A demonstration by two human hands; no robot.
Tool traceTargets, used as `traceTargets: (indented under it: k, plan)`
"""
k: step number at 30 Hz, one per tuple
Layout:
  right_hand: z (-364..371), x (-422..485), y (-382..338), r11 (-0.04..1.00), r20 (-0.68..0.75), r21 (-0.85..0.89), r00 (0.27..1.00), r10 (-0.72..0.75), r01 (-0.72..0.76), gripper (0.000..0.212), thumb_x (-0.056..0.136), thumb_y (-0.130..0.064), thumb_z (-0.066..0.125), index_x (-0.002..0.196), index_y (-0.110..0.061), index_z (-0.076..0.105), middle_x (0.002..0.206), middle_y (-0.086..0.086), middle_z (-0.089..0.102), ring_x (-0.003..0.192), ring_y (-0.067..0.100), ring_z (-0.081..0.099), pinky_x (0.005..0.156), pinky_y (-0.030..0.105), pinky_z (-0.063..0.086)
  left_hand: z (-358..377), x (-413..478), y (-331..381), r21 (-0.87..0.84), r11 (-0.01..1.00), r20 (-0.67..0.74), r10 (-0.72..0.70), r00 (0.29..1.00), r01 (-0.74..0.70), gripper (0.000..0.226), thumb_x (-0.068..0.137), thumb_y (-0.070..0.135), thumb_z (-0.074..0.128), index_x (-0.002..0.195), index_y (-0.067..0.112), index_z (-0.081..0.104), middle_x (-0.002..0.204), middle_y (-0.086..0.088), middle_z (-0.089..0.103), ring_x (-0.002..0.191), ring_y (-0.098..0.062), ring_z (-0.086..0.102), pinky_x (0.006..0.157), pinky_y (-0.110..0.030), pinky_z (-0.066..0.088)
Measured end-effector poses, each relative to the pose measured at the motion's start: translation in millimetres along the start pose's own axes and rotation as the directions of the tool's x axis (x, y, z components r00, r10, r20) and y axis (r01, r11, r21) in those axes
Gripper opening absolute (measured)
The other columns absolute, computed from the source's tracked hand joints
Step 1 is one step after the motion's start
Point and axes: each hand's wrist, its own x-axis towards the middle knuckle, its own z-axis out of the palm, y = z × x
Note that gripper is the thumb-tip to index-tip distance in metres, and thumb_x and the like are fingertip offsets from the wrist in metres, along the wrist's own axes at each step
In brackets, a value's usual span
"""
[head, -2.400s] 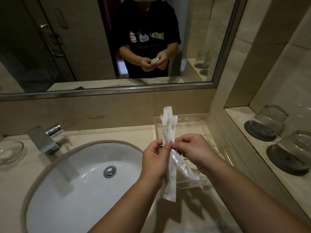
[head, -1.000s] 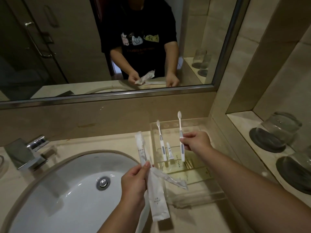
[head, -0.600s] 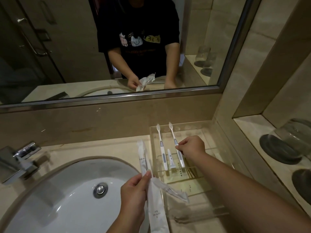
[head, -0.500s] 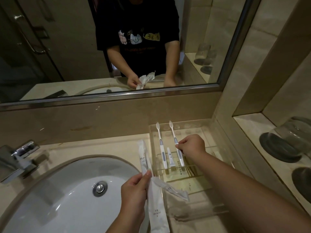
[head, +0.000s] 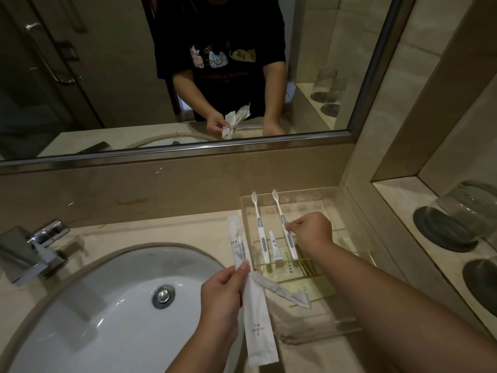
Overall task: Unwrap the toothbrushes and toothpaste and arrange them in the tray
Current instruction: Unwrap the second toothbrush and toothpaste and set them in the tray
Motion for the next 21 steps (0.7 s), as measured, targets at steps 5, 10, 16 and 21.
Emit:
traceTargets:
  k: [5,10,16,21]
  plan:
    - [-26,-43,-27,0.913,0.145,0.381,0.965,-0.218,0.149,0.004,0.074,-0.023,0.076,0.072,-0.022,0.073,0.070,-0.008,0.072,0.069,0.005,0.066,0.055,0.015,0.046,7,-8,13,-0.008,1.000,0.089,0.028,0.996,-0.027,0.014,0.079,0.019,0.069,0.079,0.008,0.077,0.082,-0.015,0.075,0.072,-0.025,0.072,0.056,-0.026,0.055]
    - [-41,-98,-33,0.871,0.364,0.439,0.842,-0.398,0.222,0.007,0.070,-0.012,0.079,0.068,-0.013,0.072,0.064,-0.002,0.070,0.064,0.008,0.066,0.063,0.019,0.054,20,-24,22,0.118,0.982,0.163,0.125,0.979,-0.145,0.013,0.080,0.020,0.069,0.071,0.017,0.077,0.073,-0.010,0.075,0.065,-0.021,0.070,0.058,-0.029,0.055]
    - [-55,-118,-27,0.860,0.294,0.488,0.899,-0.325,0.151,0.016,0.070,-0.008,0.078,0.070,-0.003,0.063,0.055,-0.002,0.061,0.044,0.000,0.054,0.045,0.014,0.042,26,-45,24,0.172,0.961,0.243,0.174,0.954,-0.219,0.016,0.082,0.018,0.067,0.071,0.019,0.078,0.072,-0.006,0.075,0.066,-0.019,0.071,0.057,-0.024,0.054]
    - [-62,-124,-20,0.816,0.376,0.578,0.883,-0.281,0.013,0.012,0.073,-0.009,0.075,0.072,-0.007,0.064,0.054,-0.006,0.059,0.038,-0.001,0.048,0.037,0.014,0.035,27,-56,25,0.172,0.961,0.304,0.158,0.939,-0.218,0.019,0.082,0.014,0.066,0.067,0.014,0.077,0.061,-0.003,0.071,0.055,-0.014,0.065,0.050,-0.021,0.049]
